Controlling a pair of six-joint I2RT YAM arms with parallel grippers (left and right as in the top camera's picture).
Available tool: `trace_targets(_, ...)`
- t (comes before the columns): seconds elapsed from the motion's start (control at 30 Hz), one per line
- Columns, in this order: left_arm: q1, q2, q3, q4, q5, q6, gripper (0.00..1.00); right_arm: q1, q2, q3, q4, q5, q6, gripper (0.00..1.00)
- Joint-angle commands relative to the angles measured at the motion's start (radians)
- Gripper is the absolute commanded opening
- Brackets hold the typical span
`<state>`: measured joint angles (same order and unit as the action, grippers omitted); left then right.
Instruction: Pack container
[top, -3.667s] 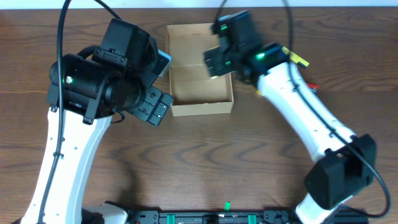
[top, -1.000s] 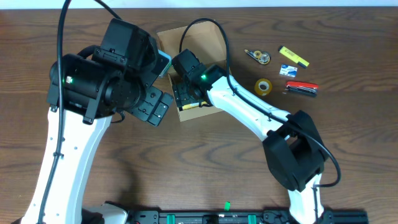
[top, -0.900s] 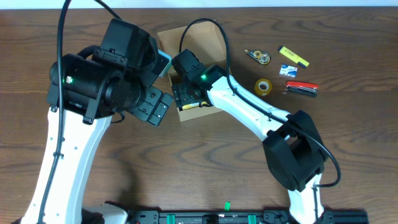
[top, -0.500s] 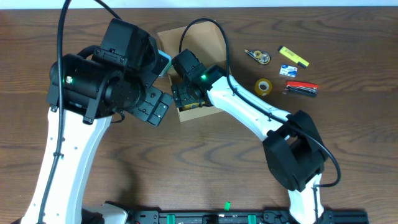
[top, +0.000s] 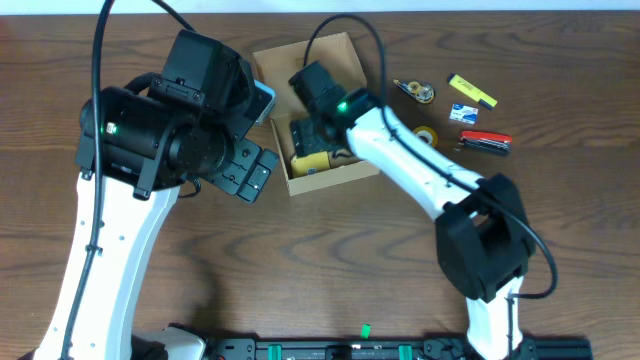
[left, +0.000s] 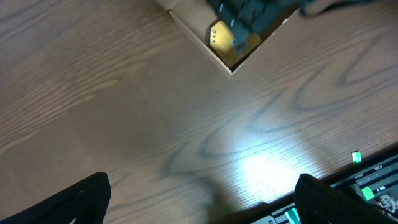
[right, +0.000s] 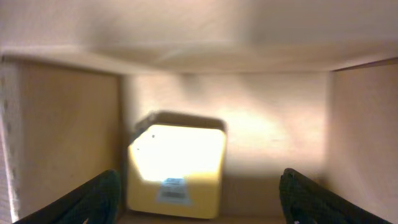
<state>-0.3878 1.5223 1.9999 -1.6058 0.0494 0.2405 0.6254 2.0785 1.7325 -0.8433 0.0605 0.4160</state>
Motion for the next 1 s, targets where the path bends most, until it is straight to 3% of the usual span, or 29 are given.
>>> trace_targets(0.0, 0.001, -0.01, 0.016, -0.005, 0.0, 0.007, 0.95, -0.042, -0.069, 0.064, -0.029, 0.01, -0.058, 0.82)
trace_targets(0.33, 0.001, -0.01, 0.016, -0.005, 0.0, 0.007, 0.95, -0.171, -0.166, 0.112, -0.181, 0.011, -0.172, 0.81)
trace_targets(0.43, 0.001, -0.01, 0.016, -0.005, 0.0, 0.007, 0.95, -0.219, -0.154, 0.093, -0.233, 0.011, -0.194, 0.75)
trace_targets(0.73, 0.001, -0.01, 0.016, -0.005, 0.0, 0.007, 0.95, -0.236, -0.143, -0.032, -0.179, -0.025, -0.249, 0.7)
trace_targets(0.97, 0.001, -0.01, 0.016, -0.005, 0.0, 0.007, 0.95, -0.233, -0.143, -0.127, -0.094, -0.074, -0.245, 0.54)
